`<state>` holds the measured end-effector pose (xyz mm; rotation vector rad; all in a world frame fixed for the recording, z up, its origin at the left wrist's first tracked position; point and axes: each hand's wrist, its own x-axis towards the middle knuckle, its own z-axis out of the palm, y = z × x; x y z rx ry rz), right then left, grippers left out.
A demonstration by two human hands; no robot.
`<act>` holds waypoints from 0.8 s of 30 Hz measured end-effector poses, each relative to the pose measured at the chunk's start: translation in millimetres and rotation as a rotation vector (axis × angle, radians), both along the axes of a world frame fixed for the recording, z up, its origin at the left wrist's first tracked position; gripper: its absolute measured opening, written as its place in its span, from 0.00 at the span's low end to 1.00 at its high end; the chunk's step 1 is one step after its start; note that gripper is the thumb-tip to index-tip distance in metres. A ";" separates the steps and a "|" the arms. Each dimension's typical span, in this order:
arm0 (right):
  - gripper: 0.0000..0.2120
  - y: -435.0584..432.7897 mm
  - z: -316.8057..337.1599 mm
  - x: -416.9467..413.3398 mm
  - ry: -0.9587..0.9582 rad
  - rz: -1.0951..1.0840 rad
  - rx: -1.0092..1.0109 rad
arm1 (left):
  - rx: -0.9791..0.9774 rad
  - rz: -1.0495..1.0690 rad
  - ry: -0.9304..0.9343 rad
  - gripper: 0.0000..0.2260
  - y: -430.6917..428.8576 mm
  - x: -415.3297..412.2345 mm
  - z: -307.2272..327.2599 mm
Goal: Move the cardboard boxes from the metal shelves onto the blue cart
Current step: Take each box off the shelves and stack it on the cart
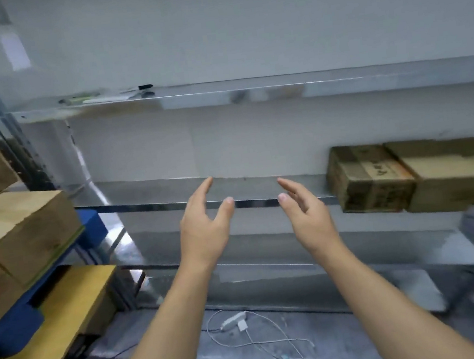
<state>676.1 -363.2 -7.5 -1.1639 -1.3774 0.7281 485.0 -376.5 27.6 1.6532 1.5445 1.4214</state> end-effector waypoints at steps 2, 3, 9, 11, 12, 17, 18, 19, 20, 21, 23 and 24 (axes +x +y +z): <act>0.15 -5.4 -3.6 29.6 -0.010 -0.073 -0.019 | -0.016 -0.069 -0.014 0.24 9.0 28.8 -5.6; 0.15 -7.3 -5.8 43.3 -0.014 -0.106 -0.032 | -0.025 -0.104 -0.021 0.24 13.5 42.2 -9.1; 0.17 -9.2 -21.6 109.1 -0.003 -0.282 -0.068 | -0.090 -0.271 -0.036 0.24 44.1 113.2 -26.3; 0.18 -3.7 -26.8 127.7 0.007 -0.338 -0.084 | -0.089 -0.312 -0.030 0.24 60.3 134.8 -30.5; 0.19 0.0 -28.2 136.7 0.009 -0.361 -0.091 | -0.091 -0.332 -0.025 0.24 69.4 145.6 -32.2; 0.16 37.0 -33.0 184.4 -0.003 -0.462 -0.126 | -0.087 -0.445 -0.020 0.23 129.8 202.4 -36.6; 0.16 46.3 -32.4 193.9 0.002 -0.488 -0.135 | -0.090 -0.464 -0.022 0.23 143.5 214.0 -37.1; 0.16 55.9 -32.0 203.5 0.009 -0.516 -0.147 | -0.096 -0.482 -0.024 0.23 156.9 225.5 -38.1; 0.16 66.3 -32.8 213.0 0.011 -0.544 -0.161 | -0.102 -0.503 -0.022 0.23 169.9 236.9 -40.0; 0.15 76.3 -34.2 221.7 0.009 -0.569 -0.177 | -0.109 -0.524 -0.017 0.23 182.2 247.9 -43.0; 0.15 94.2 -39.3 236.3 0.000 -0.604 -0.211 | -0.128 -0.552 0.002 0.23 204.9 269.0 -52.8; 0.15 102.3 -42.4 242.3 -0.006 -0.615 -0.224 | -0.143 -0.560 0.012 0.23 215.8 278.8 -58.9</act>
